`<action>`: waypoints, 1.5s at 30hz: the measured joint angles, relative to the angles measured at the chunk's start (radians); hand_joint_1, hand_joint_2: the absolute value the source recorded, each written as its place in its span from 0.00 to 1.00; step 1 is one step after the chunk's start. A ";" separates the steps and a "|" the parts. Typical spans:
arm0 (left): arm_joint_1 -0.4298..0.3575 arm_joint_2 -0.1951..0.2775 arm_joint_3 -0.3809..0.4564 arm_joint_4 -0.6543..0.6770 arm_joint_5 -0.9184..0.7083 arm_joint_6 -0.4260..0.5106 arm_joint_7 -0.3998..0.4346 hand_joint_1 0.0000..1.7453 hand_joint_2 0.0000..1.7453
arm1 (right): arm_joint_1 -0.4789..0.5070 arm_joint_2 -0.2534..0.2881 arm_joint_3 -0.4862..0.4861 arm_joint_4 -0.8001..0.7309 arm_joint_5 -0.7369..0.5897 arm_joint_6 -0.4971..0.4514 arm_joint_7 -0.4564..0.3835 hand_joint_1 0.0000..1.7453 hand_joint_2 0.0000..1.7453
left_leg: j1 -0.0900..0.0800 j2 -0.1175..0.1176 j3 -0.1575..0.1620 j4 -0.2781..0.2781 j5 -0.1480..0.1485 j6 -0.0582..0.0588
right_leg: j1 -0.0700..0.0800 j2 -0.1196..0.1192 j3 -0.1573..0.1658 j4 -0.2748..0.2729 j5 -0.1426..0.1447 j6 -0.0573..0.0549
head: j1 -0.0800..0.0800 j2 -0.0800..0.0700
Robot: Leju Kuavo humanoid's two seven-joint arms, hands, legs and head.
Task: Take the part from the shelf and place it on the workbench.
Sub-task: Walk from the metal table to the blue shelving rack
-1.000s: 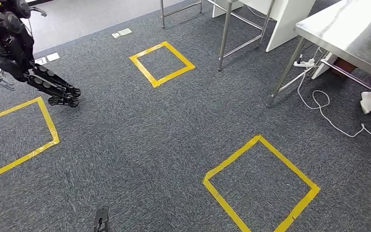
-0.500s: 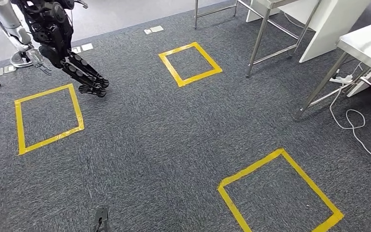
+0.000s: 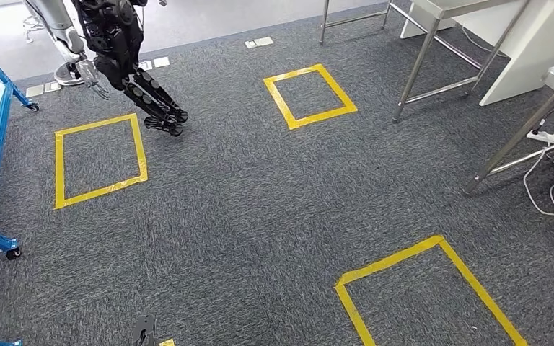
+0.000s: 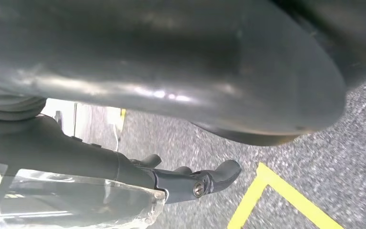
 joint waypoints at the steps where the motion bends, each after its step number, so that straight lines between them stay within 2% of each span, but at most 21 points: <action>1: -0.002 0.002 0.002 0.000 0.001 -0.002 -0.001 0.00 0.00 | 0.000 0.000 0.000 0.000 0.003 0.000 -0.001 0.00 0.00 | -0.005 0.002 0.005 -0.013 -0.001 0.005 | 0.004 -0.007 0.000 -0.001 -0.002 0.004 | 0.002 0.000; 3: -0.002 0.008 0.006 0.000 0.004 -0.006 -0.003 0.00 0.00 | -0.001 0.000 0.001 0.000 0.008 0.000 -0.002 0.00 0.00 | -0.007 -0.019 0.005 -0.020 0.003 0.017 | 0.005 -0.015 0.003 0.000 -0.006 0.014 | 0.004 0.000; 5: -0.004 0.012 0.012 0.000 0.007 -0.008 -0.004 0.00 0.00 | -0.001 0.001 0.001 -0.001 0.010 0.000 -0.002 0.00 0.00 | -0.004 -0.038 0.010 -0.031 0.010 0.032 | 0.004 0.018 -0.010 0.037 -0.029 0.019 | 0.004 0.000; 7: -0.008 0.013 0.015 0.000 0.006 -0.011 -0.004 0.00 0.00 | 0.001 0.001 0.001 -0.001 0.011 0.000 -0.001 0.00 0.00 | -0.003 -0.057 0.011 -0.036 0.015 0.042 | -0.001 0.061 -0.064 0.150 -0.082 0.013 | 0.007 0.000; 9: -0.009 0.014 0.015 0.000 0.002 -0.017 -0.004 0.00 0.00 | 0.000 0.000 0.001 -0.001 0.010 -0.001 -0.001 0.00 0.00 | -0.004 -0.079 0.010 -0.035 0.016 0.045 | -0.003 0.072 -0.124 0.268 -0.121 0.013 | 0.008 0.000; 10: -0.008 0.014 0.016 0.000 -0.002 -0.019 -0.003 0.00 0.00 | 0.000 0.000 0.001 -0.001 0.010 -0.002 -0.001 0.00 0.00 | -0.004 -0.091 0.011 -0.035 0.016 0.045 | -0.003 0.074 -0.133 0.283 -0.119 0.019 | 0.008 0.000; 11: -0.007 0.015 0.016 0.000 -0.007 -0.020 -0.002 0.00 0.00 | -0.001 0.000 0.001 -0.001 0.010 -0.002 -0.001 0.00 0.00 | -0.004 -0.104 0.012 -0.034 0.016 0.045 | -0.003 0.076 -0.122 0.257 -0.100 0.028 | 0.008 0.000; 13: -0.007 0.015 0.016 0.001 -0.012 -0.021 -0.001 0.00 0.00 | -0.001 0.000 0.001 -0.001 0.010 -0.003 0.000 0.00 0.00 | -0.004 -0.128 0.015 -0.033 0.016 0.042 | -0.007 0.099 -0.061 0.122 -0.038 0.044 | 0.008 0.000; 15: -0.008 0.015 0.016 0.001 -0.013 -0.022 -0.001 0.00 0.00 | 0.001 0.000 0.001 0.000 0.010 -0.003 0.000 0.00 0.00 | -0.008 -0.146 0.014 -0.031 0.016 0.036 | -0.008 0.125 -0.018 0.017 0.001 0.042 | 0.008 0.000; 20: -0.008 0.015 0.016 0.001 -0.013 -0.023 -0.001 0.00 0.00 | 0.002 0.000 0.001 0.000 0.010 -0.003 0.001 0.00 0.00 | -0.011 -0.155 0.010 -0.030 0.017 0.029 | -0.006 0.128 -0.013 -0.003 0.006 0.033 | 0.006 0.000; 22: -0.007 0.016 0.016 0.001 -0.015 -0.025 -0.001 0.00 0.00 | 0.001 0.001 0.001 -0.001 0.009 -0.003 0.001 0.00 0.00 | -0.008 -0.161 0.007 -0.033 0.021 0.022 | -0.006 0.119 -0.009 -0.005 0.011 0.023 | 0.006 0.000; 26: -0.005 0.019 0.016 0.002 -0.023 -0.033 0.005 0.00 0.00 | 0.006 0.000 0.001 -0.001 0.011 -0.004 0.002 0.00 0.00 | 0.009 -0.069 -0.130 0.242 -0.103 -0.012 | -0.008 0.047 0.003 -0.015 0.014 -0.010 | 0.000 0.000; 27: -0.004 0.019 0.016 0.002 -0.023 -0.034 0.005 0.00 0.00 | 0.006 0.000 0.001 -0.001 0.011 -0.004 0.002 0.00 0.00 | 0.014 -0.064 -0.133 0.243 -0.091 -0.016 | -0.008 0.035 0.004 -0.015 0.012 -0.011 | 0.000 0.000; 30: -0.004 0.019 0.016 0.002 -0.024 -0.036 0.004 0.00 0.00 | 0.006 0.000 0.001 -0.001 0.010 -0.005 0.002 0.00 0.00 | 0.018 -0.015 -0.038 0.056 -0.002 -0.017 | -0.003 0.012 0.014 -0.013 0.001 -0.004 | -0.001 0.000; 32: -0.007 0.019 0.016 0.002 -0.025 -0.037 0.002 0.00 0.00 | 0.006 0.001 0.001 -0.001 0.010 -0.006 0.003 0.00 0.00 | 0.011 0.007 -0.003 -0.013 0.014 -0.010 | 0.005 -0.002 0.018 -0.013 -0.006 0.007 | 0.002 0.000; 34: -0.008 0.019 0.016 0.002 -0.025 -0.038 0.002 0.00 0.00 | 0.004 0.001 0.000 -0.001 0.009 -0.010 0.004 0.00 0.00 | 0.003 -0.010 -0.004 -0.019 0.013 0.002 | 0.010 -0.019 0.022 -0.015 -0.009 0.015 | 0.005 0.000; 36: -0.008 0.018 0.016 0.003 -0.025 -0.038 0.002 0.00 0.00 | 0.004 0.002 0.000 -0.001 0.008 -0.014 0.006 0.00 0.00 | 0.002 -0.029 -0.002 -0.027 0.018 0.018 | 0.007 0.002 0.013 0.010 -0.027 0.021 | 0.005 0.000; 39: -0.011 0.017 0.016 0.003 -0.028 -0.039 0.001 0.00 0.00 | 0.006 0.002 0.000 -0.002 0.006 -0.018 0.007 0.00 0.00 | 0.005 -0.058 0.001 -0.034 0.023 0.037 | 0.001 0.064 -0.073 0.184 -0.104 0.011 | 0.009 0.000; 41: -0.010 0.016 0.016 0.003 -0.030 -0.040 0.002 0.00 0.00 | 0.005 0.002 0.000 -0.002 0.004 -0.019 0.007 0.00 0.00 | 0.004 -0.080 0.001 -0.034 0.023 0.038 | -0.001 0.073 -0.129 0.286 -0.130 0.014 | 0.011 0.000; 43: -0.009 0.015 0.017 0.003 -0.031 -0.040 0.002 0.00 0.00 | 0.003 0.002 0.000 -0.002 0.003 -0.019 0.007 0.00 0.00 | 0.004 -0.104 0.004 -0.033 0.024 0.037 | -0.004 0.077 -0.113 0.241 -0.093 0.031 | 0.011 0.000; 45: -0.009 0.015 0.017 0.003 -0.031 -0.040 0.002 0.00 0.00 | 0.003 0.002 -0.001 -0.002 0.002 -0.019 0.007 0.00 0.00 | 0.002 -0.127 0.004 -0.029 0.025 0.032 | -0.012 0.106 -0.052 0.101 -0.031 0.046 | 0.012 0.000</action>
